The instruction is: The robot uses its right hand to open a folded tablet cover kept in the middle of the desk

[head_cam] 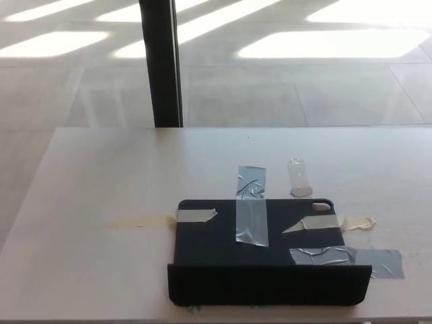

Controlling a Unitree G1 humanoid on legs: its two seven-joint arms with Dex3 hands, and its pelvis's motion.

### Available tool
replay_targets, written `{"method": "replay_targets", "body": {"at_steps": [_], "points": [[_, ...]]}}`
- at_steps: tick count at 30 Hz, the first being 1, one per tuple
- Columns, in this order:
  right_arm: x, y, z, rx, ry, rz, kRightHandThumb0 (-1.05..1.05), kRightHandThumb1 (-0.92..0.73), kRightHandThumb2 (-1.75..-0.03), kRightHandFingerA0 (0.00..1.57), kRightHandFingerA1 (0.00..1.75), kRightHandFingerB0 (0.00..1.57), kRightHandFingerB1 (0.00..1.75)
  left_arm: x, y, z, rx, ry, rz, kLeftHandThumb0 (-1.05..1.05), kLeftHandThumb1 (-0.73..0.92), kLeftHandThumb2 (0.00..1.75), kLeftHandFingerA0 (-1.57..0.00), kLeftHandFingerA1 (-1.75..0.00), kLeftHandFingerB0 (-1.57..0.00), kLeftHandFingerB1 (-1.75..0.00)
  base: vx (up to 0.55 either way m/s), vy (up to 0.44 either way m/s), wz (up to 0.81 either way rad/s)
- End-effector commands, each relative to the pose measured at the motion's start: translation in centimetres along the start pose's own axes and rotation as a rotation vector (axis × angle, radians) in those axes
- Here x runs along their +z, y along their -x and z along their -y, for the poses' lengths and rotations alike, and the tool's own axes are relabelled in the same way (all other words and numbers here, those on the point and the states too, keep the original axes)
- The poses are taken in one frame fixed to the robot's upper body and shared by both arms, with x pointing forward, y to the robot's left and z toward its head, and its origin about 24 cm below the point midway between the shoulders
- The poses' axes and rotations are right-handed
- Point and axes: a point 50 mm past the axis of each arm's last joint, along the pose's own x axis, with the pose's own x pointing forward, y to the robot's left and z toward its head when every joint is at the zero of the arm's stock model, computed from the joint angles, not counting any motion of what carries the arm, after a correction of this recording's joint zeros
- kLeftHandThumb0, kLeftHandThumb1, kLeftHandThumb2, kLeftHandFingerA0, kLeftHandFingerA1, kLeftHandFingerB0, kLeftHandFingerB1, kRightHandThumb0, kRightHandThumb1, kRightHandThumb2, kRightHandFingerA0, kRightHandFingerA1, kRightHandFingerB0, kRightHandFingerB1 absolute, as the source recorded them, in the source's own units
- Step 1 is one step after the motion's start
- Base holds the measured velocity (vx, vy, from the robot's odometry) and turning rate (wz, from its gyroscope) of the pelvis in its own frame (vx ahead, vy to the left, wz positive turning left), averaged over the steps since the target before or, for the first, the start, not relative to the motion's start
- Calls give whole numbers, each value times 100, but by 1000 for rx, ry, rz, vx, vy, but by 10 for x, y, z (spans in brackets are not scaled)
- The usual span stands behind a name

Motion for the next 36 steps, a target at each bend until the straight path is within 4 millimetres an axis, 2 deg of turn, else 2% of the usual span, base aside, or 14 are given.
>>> {"method": "replay_targets", "body": {"at_steps": [1, 7, 8, 11, 12, 19, 20, 21, 26, 27, 33, 34, 35, 36], "points": [[114, 20, -131, 685, 602, 458, -30, -15, -81, 10, 54, 8, 51, 17, -2, -13, 56, 112, 12, -48, 49, 57, -91, -86, -72, -76, 0, 0, 0], [109, 38, -186, 919, 786, 507, -32, -17, -82, 8, 53, 6, 50, 16, -2, -10, 57, 121, 11, -49, 48, 57, -92, -86, -72, -77, 0, 0, 0], [107, 41, -197, 972, 813, 511, -64, -45, -54, 18, 39, 20, 29, 16, -2, -10, 49, 130, 16, -54, 32, 83, -87, -89, -68, -78, 0, 0, 0], [103, 46, -215, 1046, 861, 511, -65, -44, -54, 18, 41, 21, 28, 19, -3, -10, 47, 131, 22, -53, 33, 84, -87, -88, -67, -78, 0, 0, 0], [100, 46, -221, 1084, 868, 495, -64, -43, -54, 18, 39, 19, 28, 19, -3, -9, 46, 125, 24, -50, 49, 57, -90, -86, -71, -77, 0, 0, 0], [77, 56, -248, 1240, 950, 454, -67, -42, -54, 18, 41, 18, 27, 21, -3, -10, 55, 119, 24, -50, 49, 57, -90, -85, -68, -75, 0, 0, 0], [75, 57, -250, 1256, 961, 446, -69, -43, -55, 16, 40, 15, 26, 21, -3, -10, 55, 123, 24, -53, 33, 84, -85, -87, -64, -77, 0, 0, 0], [72, 59, -255, 1291, 990, 427, -37, -15, -82, 2, 51, 0, 49, 22, -3, -10, 56, 115, 25, -50, 50, 57, -92, -84, -68, -75, 0, 0, 0], [60, 67, -267, 1361, 1056, 381, -37, -11, -81, 3, 53, 0, 49, 23, -3, -8, 49, 115, 33, -50, 49, 57, -95, -87, -73, -79, 0, 0, 0], [57, 70, -270, 1381, 1073, 379, -78, -35, -70, 11, 48, 13, 36, 23, -3, -7, 51, 108, 35, -52, 49, 58, -95, -86, -73, -79, 0, 0, 0], [34, 78, -285, 1487, 1248, 305, -39, -6, -79, 5, 55, 0, 51, 27, -4, -6, 45, 101, 44, -57, 34, 84, -88, -87, -75, -83, 0, 0, 0], [31, 79, -287, 1499, 1292, 305, -81, -44, -55, 12, 62, 10, 34, 27, -4, -6, 40, 118, 42, -50, 49, 57, -95, -87, -77, -81, 0, 0, 0], [29, 79, -289, 1514, 1342, 289, -39, -6, -79, 7, 56, 0, 51, 28, -4, -5, 40, 130, 41, -49, 48, 57, -94, -87, -77, -80, 0, 0, 0], [29, 79, -289, 1515, 1348, 287, -39, -6, -79, 7, 56, 0, 51, 28, -4, -5, 39, 132, 42, -49, 48, 57, -94, -87, -77, -80, 0, 0, 0]]}}
